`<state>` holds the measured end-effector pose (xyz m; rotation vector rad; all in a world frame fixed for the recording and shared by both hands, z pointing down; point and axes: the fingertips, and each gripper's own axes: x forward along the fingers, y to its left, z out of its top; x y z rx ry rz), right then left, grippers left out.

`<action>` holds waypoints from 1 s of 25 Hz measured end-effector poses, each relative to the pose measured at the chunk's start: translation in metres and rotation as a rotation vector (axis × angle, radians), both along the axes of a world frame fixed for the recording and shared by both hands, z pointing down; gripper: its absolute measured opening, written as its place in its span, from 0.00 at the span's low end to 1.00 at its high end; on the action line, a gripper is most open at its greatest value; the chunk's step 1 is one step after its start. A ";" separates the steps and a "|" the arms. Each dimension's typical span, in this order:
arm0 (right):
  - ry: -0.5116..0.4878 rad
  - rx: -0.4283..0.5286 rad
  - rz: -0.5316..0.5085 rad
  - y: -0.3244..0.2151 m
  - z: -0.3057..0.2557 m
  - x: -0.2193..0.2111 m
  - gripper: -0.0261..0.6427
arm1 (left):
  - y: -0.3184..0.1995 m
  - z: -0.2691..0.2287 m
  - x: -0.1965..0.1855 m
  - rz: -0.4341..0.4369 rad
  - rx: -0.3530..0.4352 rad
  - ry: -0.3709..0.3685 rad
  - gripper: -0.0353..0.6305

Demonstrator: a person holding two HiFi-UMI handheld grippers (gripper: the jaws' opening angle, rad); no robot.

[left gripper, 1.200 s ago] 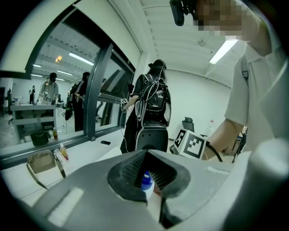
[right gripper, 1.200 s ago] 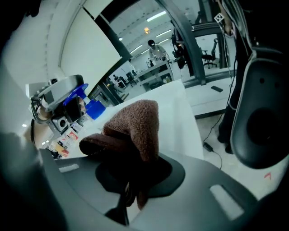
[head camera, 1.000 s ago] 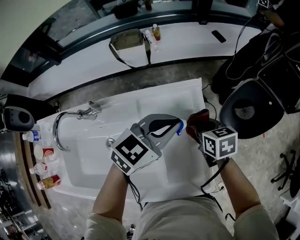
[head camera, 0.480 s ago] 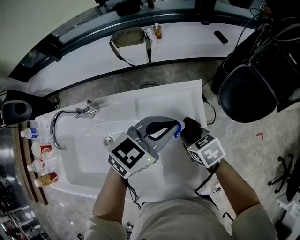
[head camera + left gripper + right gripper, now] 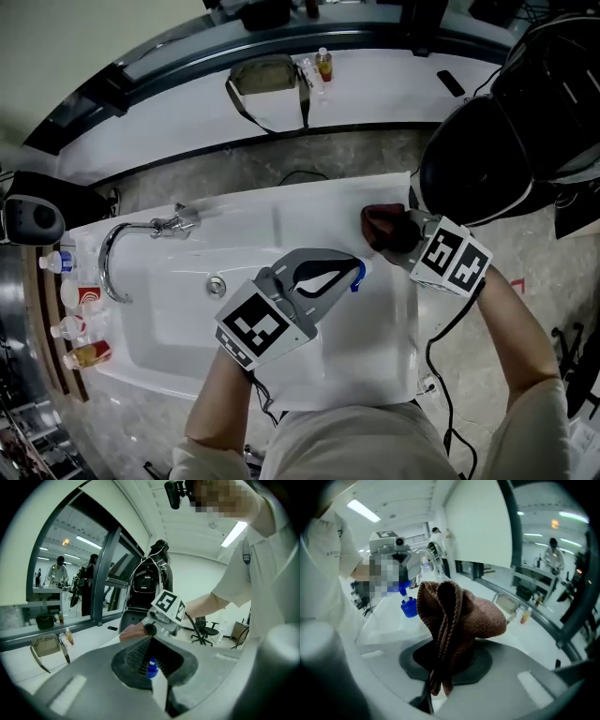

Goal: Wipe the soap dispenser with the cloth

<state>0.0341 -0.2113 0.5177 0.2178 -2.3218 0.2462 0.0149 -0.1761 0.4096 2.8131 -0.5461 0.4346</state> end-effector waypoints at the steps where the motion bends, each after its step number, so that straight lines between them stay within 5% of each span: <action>1: 0.018 0.023 -0.081 -0.005 0.002 -0.007 0.16 | 0.001 0.000 0.000 0.001 0.002 0.003 0.05; 6: 0.058 0.017 -0.431 -0.008 0.017 -0.048 0.16 | 0.002 -0.001 -0.001 0.001 0.008 0.001 0.05; 10: 0.150 0.028 -0.811 0.014 0.031 -0.060 0.16 | 0.000 -0.001 0.001 -0.007 -0.008 0.013 0.05; 13: 0.181 -0.003 -0.976 0.025 0.037 -0.065 0.16 | -0.001 -0.002 0.001 -0.013 -0.009 -0.003 0.05; 17: 0.218 -0.014 -1.086 0.032 0.049 -0.058 0.15 | -0.002 -0.002 0.003 -0.036 0.000 -0.042 0.05; 25: 0.295 0.011 -1.117 0.037 0.061 -0.025 0.15 | 0.001 0.000 -0.002 -0.076 -0.017 -0.016 0.05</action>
